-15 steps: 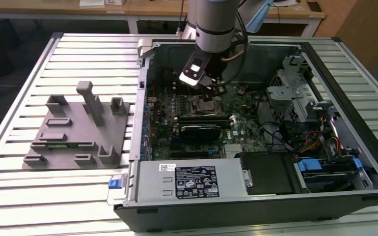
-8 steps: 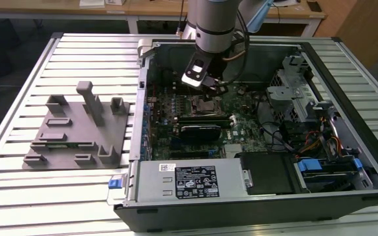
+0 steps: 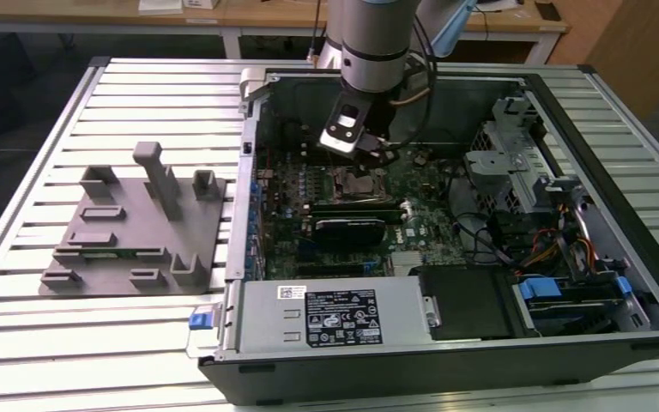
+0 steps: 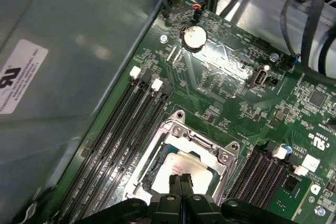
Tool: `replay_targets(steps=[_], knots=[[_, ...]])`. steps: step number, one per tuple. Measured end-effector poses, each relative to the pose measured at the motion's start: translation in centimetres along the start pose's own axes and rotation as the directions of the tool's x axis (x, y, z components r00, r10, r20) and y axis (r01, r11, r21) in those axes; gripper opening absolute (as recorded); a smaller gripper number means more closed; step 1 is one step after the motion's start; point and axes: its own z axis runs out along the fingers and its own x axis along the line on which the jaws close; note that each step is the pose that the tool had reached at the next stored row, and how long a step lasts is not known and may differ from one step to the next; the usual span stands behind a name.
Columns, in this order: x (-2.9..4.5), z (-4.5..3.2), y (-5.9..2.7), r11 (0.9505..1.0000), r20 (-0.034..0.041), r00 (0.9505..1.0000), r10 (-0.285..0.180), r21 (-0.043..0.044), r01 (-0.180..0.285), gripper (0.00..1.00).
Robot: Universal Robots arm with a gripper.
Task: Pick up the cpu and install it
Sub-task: 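Close the cpu cover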
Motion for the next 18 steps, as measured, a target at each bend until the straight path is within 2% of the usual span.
replay_targets(steps=[5, 9, 15, 18], knots=[[0.00, 0.00, 0.00, 0.9988, -0.0023, 0.9988, -0.048, 0.0005, 0.048, 0.11], [0.00, 0.00, 0.00, 0.9955, -0.0045, 0.9955, -0.095, 0.0007, 0.095, 0.11], [0.00, 0.00, 0.00, 0.9858, -0.0080, 0.9857, -0.168, 0.0010, 0.168, 0.11], [0.00, 0.00, 0.00, 0.9786, -0.0099, 0.9786, -0.206, 0.0010, 0.206, 0.11]])
